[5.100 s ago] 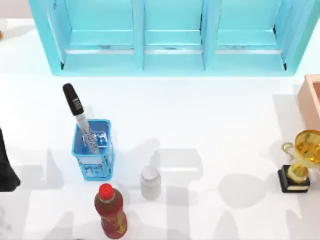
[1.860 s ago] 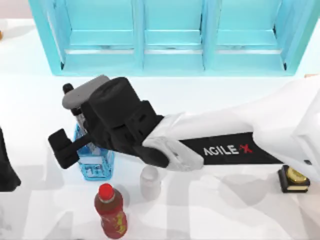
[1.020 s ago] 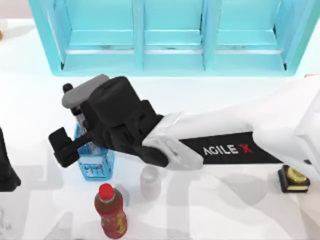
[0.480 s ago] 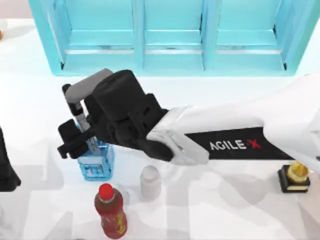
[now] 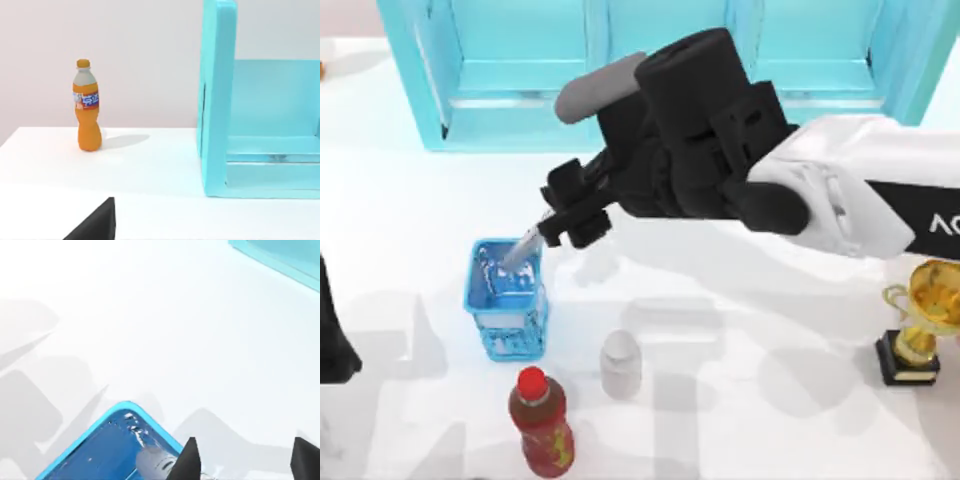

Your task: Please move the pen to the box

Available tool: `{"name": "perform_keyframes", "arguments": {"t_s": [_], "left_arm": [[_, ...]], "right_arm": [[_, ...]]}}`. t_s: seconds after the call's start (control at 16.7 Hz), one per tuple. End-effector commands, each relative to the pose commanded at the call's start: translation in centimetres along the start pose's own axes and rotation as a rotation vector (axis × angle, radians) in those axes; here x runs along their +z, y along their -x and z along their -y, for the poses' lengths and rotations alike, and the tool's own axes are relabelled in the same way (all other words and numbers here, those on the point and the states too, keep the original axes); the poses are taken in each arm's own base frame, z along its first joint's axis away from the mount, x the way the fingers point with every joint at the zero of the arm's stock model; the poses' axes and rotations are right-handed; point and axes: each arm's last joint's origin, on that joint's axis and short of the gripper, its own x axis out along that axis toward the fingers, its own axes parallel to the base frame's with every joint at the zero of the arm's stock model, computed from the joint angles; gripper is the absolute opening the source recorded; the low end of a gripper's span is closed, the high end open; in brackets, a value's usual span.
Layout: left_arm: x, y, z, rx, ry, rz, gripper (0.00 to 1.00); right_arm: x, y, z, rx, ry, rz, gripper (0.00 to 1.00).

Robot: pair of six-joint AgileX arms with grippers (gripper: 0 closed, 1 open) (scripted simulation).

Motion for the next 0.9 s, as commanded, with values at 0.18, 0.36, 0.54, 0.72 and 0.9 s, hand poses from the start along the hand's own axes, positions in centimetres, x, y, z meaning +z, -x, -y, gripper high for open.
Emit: {"name": "perform_keyframes", "arguments": {"t_s": [0.18,0.36,0.54,0.72,0.9], "left_arm": [[0.0,0.0,0.0,0.000,0.000,0.000,1.00],[0.0,0.0,0.0,0.000,0.000,0.000,1.00],[0.0,0.0,0.0,0.000,0.000,0.000,1.00],[0.0,0.0,0.0,0.000,0.000,0.000,1.00],[0.0,0.0,0.0,0.000,0.000,0.000,1.00]], "right_arm": [[1.6,5.0,0.9,0.027,0.015,0.030,0.00],[2.3,7.4,1.5,0.031,0.014,0.056,0.00],[2.4,7.6,1.5,0.032,0.014,0.058,0.00],[2.7,7.7,1.7,0.022,0.020,0.061,0.00],[3.7,9.6,4.7,-0.075,0.044,0.043,0.00]]}}
